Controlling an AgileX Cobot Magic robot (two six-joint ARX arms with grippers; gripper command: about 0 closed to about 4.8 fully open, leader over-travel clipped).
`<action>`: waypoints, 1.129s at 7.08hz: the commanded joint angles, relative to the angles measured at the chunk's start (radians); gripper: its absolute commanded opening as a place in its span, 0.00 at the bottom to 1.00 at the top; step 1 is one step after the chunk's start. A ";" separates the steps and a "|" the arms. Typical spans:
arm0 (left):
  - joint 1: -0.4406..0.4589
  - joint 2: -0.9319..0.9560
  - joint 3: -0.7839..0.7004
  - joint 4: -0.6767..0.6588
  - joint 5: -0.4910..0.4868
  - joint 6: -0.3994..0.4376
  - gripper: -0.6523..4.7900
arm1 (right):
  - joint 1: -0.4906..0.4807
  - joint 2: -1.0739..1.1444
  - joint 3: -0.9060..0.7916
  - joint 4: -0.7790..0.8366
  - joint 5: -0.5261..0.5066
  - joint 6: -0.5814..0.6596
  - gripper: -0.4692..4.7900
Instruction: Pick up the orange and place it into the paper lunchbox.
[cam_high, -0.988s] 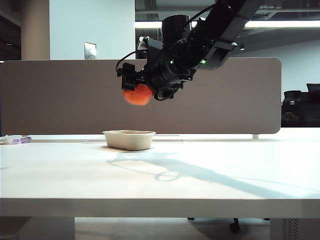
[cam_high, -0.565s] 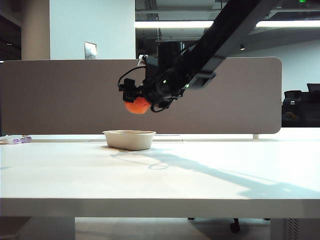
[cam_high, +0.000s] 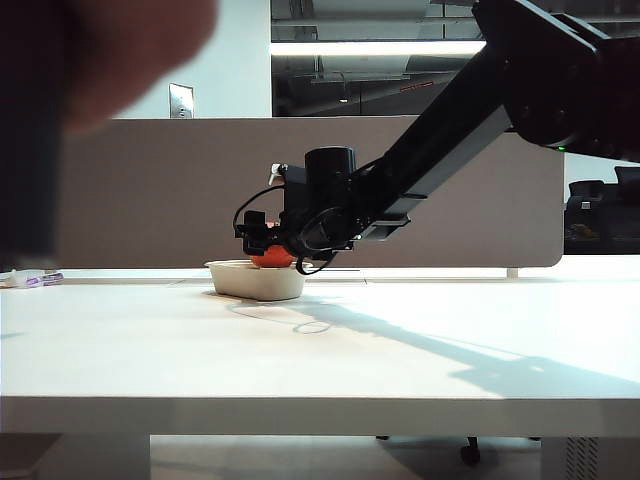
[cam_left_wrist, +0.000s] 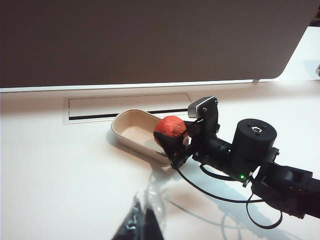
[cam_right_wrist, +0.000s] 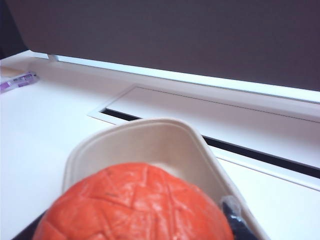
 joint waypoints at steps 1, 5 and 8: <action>0.000 0.000 0.005 0.011 0.004 0.001 0.11 | -0.008 0.008 0.007 0.010 0.007 -0.034 0.83; 0.000 0.000 0.005 0.010 0.004 0.000 0.11 | -0.007 0.008 0.007 0.029 0.007 -0.053 1.00; 0.000 0.001 0.004 0.013 0.003 0.002 0.11 | -0.009 -0.066 0.074 -0.058 0.007 -0.067 0.45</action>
